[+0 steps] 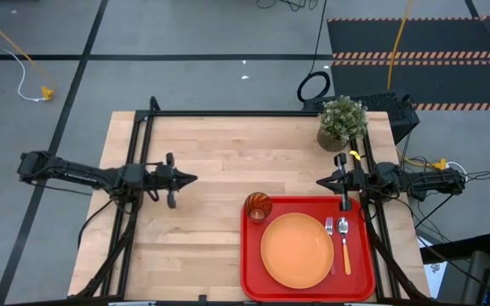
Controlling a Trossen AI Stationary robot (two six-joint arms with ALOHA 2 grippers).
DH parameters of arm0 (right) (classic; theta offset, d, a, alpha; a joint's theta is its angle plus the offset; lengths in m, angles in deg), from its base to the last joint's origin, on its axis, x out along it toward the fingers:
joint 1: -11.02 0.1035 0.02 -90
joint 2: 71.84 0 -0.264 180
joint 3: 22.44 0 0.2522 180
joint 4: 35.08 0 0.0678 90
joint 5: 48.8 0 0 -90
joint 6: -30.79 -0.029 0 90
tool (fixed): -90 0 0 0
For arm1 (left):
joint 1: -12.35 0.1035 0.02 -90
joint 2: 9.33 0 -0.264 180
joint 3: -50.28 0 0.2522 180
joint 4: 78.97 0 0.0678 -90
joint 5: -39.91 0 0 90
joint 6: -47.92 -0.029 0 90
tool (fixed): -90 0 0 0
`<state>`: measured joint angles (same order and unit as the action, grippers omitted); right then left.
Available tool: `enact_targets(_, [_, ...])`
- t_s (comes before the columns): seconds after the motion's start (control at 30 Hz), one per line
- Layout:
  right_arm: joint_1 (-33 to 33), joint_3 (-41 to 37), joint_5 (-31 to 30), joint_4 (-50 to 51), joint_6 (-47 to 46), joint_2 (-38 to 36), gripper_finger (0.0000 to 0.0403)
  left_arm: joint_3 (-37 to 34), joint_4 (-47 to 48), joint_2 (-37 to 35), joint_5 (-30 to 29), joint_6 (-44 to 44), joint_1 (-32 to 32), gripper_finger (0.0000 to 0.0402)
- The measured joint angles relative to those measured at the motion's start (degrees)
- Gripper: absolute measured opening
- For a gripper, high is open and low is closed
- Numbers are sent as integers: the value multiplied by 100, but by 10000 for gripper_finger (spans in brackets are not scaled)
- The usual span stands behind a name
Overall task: Pick and place plate/cup/fork/spoon on tray
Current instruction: Return to Home Position
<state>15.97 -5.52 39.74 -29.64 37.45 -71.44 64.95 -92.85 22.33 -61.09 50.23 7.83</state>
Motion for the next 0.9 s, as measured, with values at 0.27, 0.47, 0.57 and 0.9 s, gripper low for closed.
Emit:
enact_targets(0.27, [0,0,0,-4,0,0,0,-36,491,-592,46,-249,0,1])
enact_targets(0.47, [0,0,2,-4,0,0,0,-36,728,-1280,46,-536,0,1])
enact_targets(0.57, [2,2,2,-4,2,0,0,-36,1063,-1673,46,-612,0,0])
enact_targets(0.9, [1,2,2,-4,0,0,0,-30,2511,-3011,58,-678,0,1])
